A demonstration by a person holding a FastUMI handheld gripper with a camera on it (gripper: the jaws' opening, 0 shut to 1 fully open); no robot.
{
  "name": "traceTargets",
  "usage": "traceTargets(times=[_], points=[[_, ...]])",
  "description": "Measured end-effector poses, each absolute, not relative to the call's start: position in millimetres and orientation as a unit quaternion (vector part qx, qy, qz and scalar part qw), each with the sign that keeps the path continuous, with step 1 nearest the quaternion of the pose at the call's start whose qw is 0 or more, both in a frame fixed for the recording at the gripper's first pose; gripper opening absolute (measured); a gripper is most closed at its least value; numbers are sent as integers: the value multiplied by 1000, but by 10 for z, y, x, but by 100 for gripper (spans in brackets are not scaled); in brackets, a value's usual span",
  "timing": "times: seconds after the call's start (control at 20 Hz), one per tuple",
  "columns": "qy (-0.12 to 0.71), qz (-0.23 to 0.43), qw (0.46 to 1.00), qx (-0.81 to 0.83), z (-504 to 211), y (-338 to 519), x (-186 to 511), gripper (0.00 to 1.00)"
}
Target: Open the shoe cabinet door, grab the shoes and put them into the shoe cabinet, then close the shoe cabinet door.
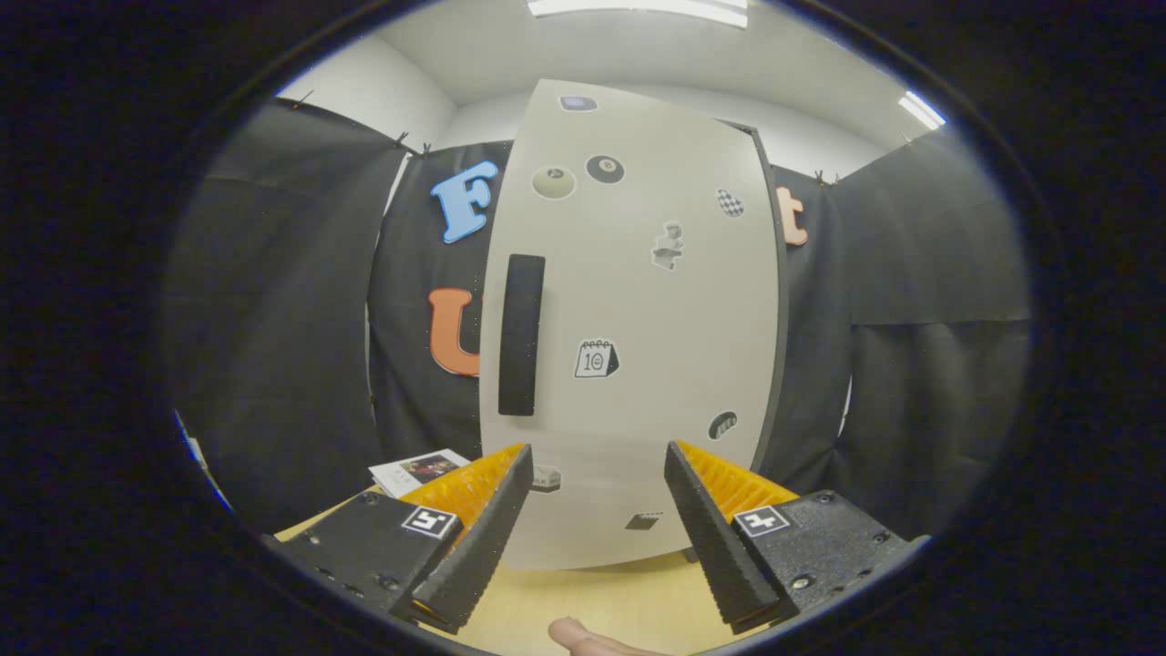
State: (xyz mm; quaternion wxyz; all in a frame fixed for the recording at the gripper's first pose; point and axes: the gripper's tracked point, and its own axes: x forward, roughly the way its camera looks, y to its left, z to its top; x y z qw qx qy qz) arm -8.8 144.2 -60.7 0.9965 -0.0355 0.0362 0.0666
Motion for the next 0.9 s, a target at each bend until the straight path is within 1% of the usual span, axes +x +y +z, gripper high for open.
traceTargets(times=[0.25,0.4,0.7,0.9], points=[[17,69,997,-39,-582,1283,-475,96],[12,68,997,-28,-689,1130,-699,97],[14,50,999,-16,-765,911,-780,98],[7,68,998,-16,-722,981,-904,97]])
